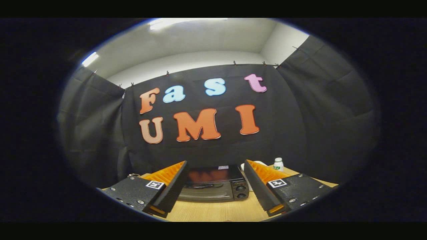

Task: Open the toaster oven, put the food inside, and close the toaster oven door.

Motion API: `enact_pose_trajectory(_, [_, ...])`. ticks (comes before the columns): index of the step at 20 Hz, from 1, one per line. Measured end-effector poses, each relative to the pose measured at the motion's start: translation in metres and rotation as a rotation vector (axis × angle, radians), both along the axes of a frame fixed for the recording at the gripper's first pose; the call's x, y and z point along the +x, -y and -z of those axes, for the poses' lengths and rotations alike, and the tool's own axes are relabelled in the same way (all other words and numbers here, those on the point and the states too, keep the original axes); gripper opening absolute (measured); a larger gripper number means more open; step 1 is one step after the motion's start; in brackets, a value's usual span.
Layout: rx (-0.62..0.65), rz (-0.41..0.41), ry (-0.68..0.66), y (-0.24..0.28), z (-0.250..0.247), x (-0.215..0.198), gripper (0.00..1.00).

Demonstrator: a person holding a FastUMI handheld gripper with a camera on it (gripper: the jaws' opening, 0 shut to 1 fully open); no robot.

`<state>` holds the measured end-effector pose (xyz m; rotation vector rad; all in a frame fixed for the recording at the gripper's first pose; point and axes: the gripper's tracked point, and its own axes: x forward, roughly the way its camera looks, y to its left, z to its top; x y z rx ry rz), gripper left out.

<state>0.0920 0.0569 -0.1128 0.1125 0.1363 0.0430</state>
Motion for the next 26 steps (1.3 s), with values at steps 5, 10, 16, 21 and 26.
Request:
enact_pose_trajectory(5, [-0.079,-0.033,-0.100,-0.029,0.066,0.045,0.97])
enact_pose_trajectory(10, [-0.131,-0.069,-0.198,-0.057,0.122,0.073,0.97])
enact_pose_trajectory(16, [-0.159,-0.094,-0.234,-0.080,0.154,0.093,0.97])
enact_pose_trajectory(21, [-0.122,-0.095,-0.252,-0.083,0.169,0.095,0.97])
enact_pose_trajectory(26, [-0.116,-0.135,-0.192,-0.086,0.164,0.080,0.97])
